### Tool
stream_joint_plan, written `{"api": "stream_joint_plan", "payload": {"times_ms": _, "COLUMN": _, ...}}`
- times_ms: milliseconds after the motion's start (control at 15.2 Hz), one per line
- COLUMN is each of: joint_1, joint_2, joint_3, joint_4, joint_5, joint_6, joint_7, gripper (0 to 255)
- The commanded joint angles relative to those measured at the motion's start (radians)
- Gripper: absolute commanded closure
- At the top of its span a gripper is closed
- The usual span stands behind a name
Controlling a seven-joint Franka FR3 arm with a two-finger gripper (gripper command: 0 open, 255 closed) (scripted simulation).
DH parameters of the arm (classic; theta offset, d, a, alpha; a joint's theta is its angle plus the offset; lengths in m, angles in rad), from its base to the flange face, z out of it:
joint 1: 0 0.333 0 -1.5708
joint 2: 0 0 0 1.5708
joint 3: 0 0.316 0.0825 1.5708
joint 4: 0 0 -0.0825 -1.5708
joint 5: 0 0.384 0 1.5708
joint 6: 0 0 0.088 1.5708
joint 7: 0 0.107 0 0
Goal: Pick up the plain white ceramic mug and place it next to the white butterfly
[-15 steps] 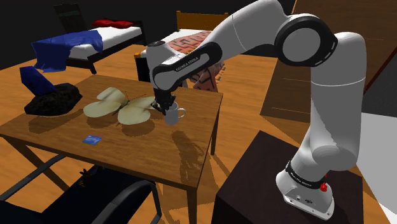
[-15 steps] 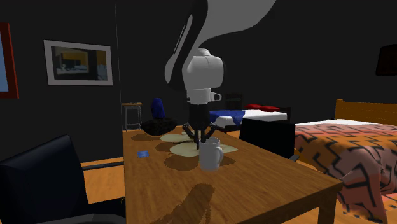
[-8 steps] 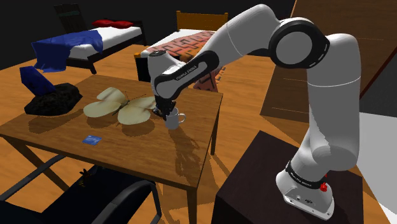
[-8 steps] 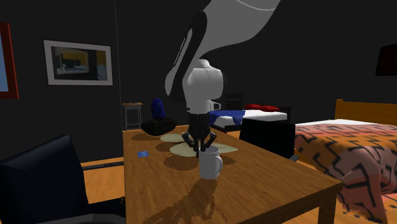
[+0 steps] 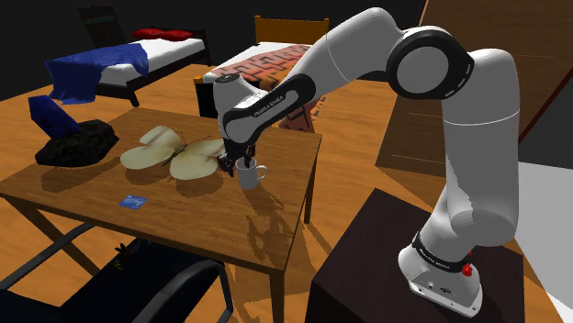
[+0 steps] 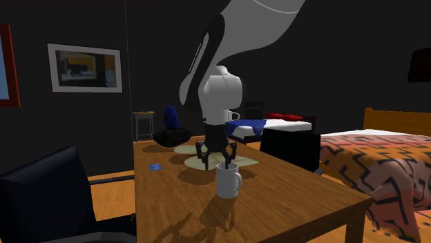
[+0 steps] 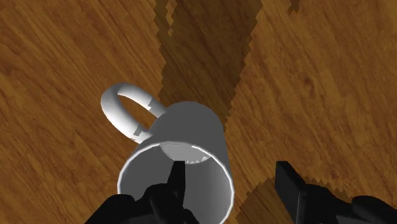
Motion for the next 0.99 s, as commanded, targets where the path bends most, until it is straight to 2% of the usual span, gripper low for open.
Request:
{"api": "stream_joint_plan", "payload": {"times_ms": 0, "joint_1": 0.000, "joint_2": 0.000, "joint_3": 0.000, "joint_4": 0.000, "joint_5": 0.000, "joint_6": 0.000, "joint_7": 0.000, "gripper": 0}}
{"api": "stream_joint_plan", "payload": {"times_ms": 198, "joint_1": 0.000, "joint_2": 0.000, "joint_3": 0.000, "joint_4": 0.000, "joint_5": 0.000, "joint_6": 0.000, "joint_7": 0.000, "gripper": 0}}
{"api": "stream_joint_plan", "payload": {"times_ms": 462, "joint_1": -0.004, "joint_2": -0.069, "joint_3": 0.009, "joint_4": 0.030, "joint_5": 0.018, "joint_6": -0.099, "joint_7": -0.011, "gripper": 0}}
{"api": "stream_joint_plan", "payload": {"times_ms": 924, "joint_1": -0.004, "joint_2": -0.070, "joint_3": 0.009, "joint_4": 0.030, "joint_5": 0.018, "joint_6": -0.099, "joint_7": -0.011, "gripper": 0}}
